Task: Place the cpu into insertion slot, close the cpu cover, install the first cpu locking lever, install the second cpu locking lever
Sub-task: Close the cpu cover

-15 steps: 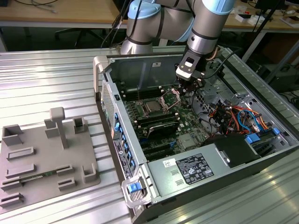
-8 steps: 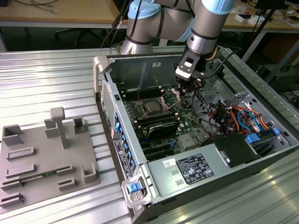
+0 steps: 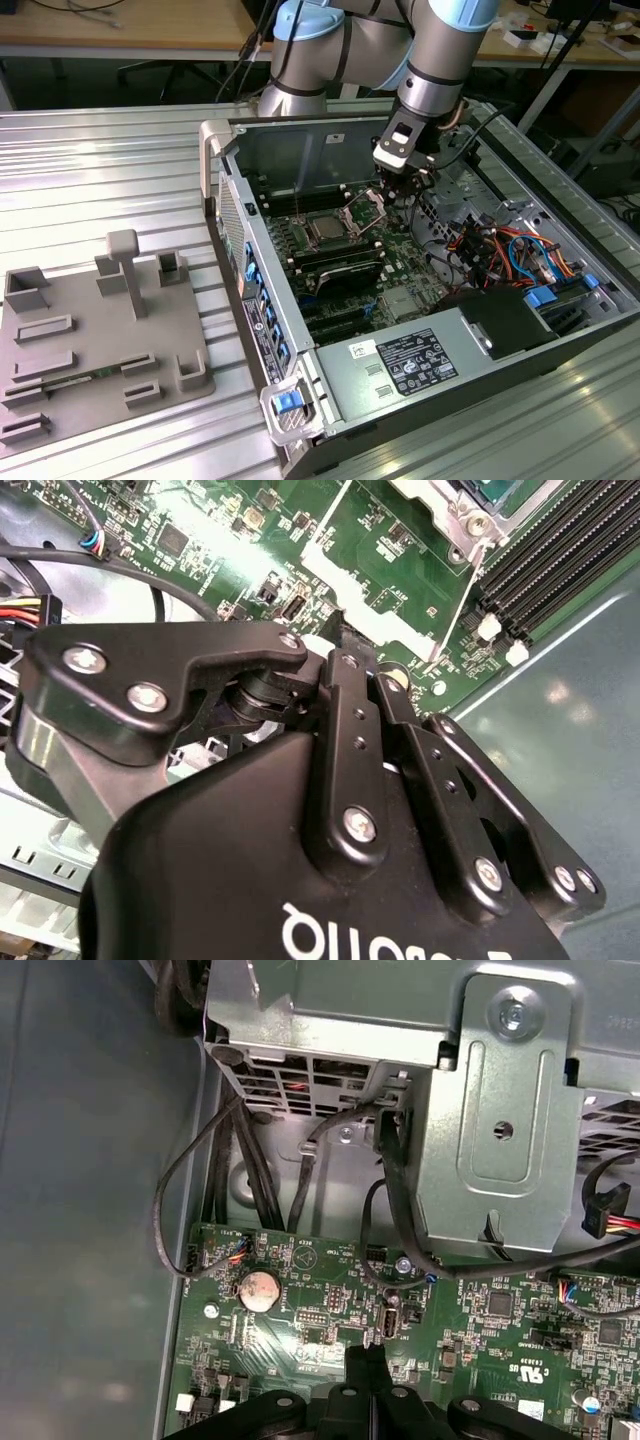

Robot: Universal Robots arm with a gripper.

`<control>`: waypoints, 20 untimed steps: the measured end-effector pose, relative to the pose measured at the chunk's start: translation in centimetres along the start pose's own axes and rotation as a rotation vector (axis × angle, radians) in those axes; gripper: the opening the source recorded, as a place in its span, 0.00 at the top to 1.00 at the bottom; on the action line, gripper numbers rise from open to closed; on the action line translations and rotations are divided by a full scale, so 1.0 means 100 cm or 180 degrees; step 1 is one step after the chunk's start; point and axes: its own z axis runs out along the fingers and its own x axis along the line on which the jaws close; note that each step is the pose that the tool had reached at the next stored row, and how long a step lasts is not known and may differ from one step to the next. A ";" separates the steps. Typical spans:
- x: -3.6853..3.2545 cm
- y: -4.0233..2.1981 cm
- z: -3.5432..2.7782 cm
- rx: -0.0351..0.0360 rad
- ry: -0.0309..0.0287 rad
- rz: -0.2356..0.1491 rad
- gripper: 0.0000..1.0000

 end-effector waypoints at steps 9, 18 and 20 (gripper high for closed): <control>0.0012 -0.0090 -0.0003 0.0000 0.0000 0.0000 0.89; 0.0025 -0.0191 -0.0006 0.0000 0.0000 0.0000 0.89; 0.0029 -0.0224 -0.0007 0.0000 0.0000 0.0000 0.89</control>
